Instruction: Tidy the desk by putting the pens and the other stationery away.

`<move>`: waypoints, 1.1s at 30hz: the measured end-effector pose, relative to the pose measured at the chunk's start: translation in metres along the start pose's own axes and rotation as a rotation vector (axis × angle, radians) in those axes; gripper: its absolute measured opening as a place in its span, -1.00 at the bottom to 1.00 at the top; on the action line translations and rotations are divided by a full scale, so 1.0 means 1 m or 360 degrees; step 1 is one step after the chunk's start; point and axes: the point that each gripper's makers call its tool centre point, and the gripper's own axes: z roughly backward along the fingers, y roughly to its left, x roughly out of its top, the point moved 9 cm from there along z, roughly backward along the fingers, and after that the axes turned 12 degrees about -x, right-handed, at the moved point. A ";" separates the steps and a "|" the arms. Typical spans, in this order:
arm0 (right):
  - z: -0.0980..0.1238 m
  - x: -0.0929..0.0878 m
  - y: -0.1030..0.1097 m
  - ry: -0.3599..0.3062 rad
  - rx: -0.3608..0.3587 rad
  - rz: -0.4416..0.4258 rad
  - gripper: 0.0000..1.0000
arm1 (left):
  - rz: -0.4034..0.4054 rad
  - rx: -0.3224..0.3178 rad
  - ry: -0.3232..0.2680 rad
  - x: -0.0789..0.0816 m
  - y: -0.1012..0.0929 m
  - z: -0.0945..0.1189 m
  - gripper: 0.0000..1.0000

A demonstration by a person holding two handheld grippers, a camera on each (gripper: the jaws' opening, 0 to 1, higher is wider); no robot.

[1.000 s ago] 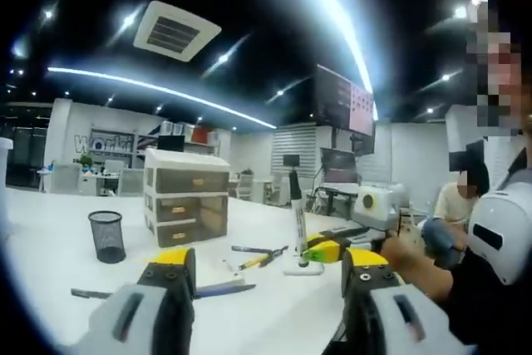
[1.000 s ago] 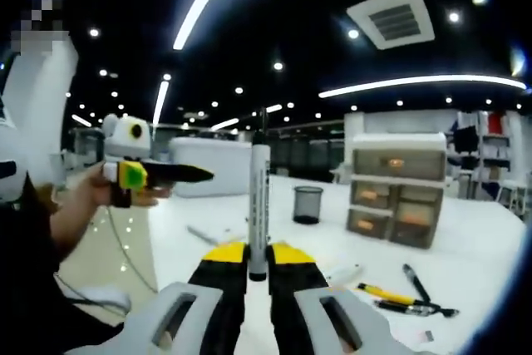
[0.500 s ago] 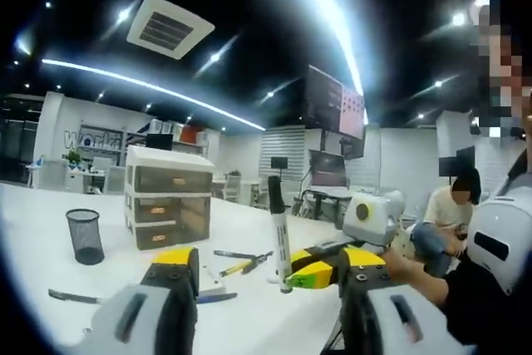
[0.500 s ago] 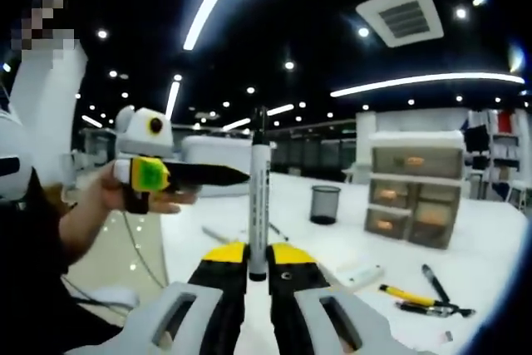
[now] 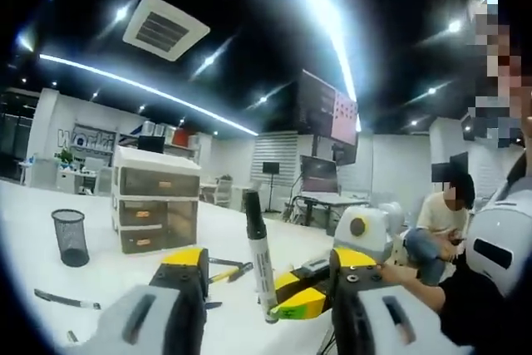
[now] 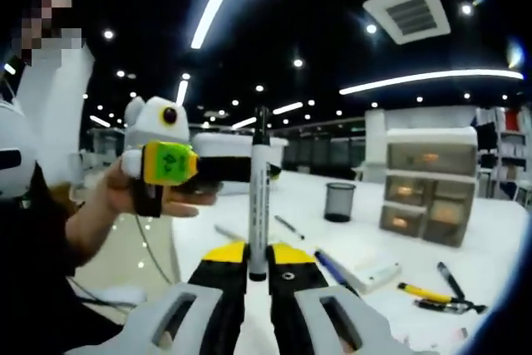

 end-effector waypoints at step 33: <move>0.000 -0.005 0.006 -0.0015 0.0053 -0.0040 -0.86 | -0.0014 -0.0043 0.0021 -0.013 0.002 -0.010 -0.70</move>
